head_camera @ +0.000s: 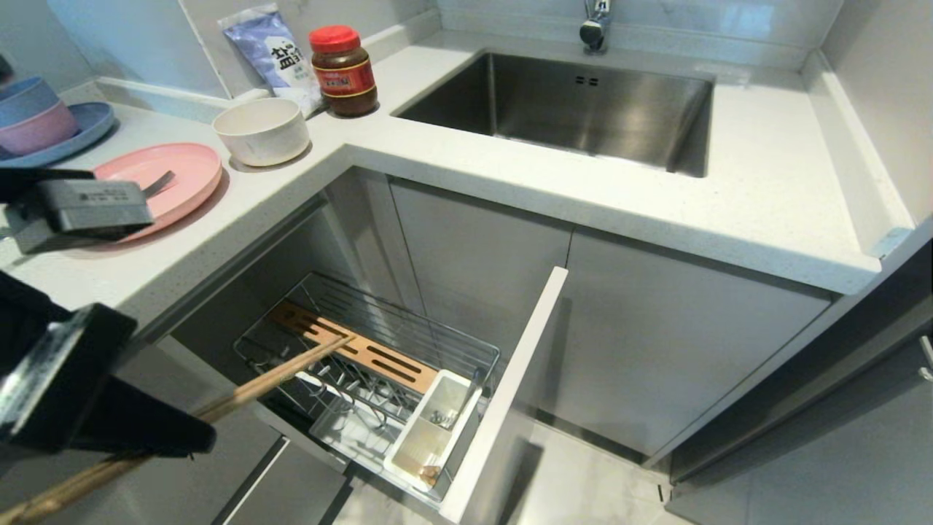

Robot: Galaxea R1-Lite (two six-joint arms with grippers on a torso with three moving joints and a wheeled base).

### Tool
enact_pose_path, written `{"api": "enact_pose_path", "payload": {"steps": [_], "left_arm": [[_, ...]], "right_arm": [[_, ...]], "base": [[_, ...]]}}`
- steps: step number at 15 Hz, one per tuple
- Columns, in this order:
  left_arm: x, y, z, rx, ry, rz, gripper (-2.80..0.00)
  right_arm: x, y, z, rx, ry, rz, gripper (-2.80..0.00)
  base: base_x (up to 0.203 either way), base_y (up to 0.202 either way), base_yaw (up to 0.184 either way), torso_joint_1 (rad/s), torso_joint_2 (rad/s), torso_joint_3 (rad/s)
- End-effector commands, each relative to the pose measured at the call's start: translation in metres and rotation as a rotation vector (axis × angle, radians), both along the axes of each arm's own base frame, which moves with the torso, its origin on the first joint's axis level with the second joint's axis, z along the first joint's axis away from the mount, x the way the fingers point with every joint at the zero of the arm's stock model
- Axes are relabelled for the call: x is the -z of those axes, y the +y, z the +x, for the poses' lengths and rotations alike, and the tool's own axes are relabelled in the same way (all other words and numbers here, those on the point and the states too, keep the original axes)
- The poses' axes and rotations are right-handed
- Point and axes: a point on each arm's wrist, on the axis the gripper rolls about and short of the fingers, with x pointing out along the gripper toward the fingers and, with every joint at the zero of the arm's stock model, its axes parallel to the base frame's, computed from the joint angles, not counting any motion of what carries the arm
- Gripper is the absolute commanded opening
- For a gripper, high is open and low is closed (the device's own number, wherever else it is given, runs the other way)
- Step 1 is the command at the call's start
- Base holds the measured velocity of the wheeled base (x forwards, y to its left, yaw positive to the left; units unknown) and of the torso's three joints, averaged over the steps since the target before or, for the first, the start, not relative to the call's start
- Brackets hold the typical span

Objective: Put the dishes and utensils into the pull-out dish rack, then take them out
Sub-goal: Pick up the chopsticks and place it in the cupboard

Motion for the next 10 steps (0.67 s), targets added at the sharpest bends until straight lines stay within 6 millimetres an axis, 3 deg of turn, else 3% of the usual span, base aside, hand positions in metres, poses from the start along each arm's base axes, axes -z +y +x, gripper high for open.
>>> {"api": "enact_pose_path", "payload": {"steps": [1,3,10], "left_arm": [[0.015,-0.002,0.002,0.078,0.063,0.134,-2.8],[0.027,-0.003,0.002,0.141,0.108,0.214,-2.8],[0.082,-0.022,0.031,0.246,0.17,0.352,-2.8]], "right_arm": [[0.0,0.0,0.0,0.0,-0.001,0.0,-2.8],[0.0,0.0,0.0,0.0,-0.003,0.0,-2.8],[0.0,0.0,0.0,0.0,-0.002,0.0,-2.8]], "base": [[0.0,0.0,0.0,0.0,0.0,0.0],[0.0,0.0,0.0,0.0,0.0,0.0],[0.0,0.0,0.0,0.0,0.0,0.0]]}}
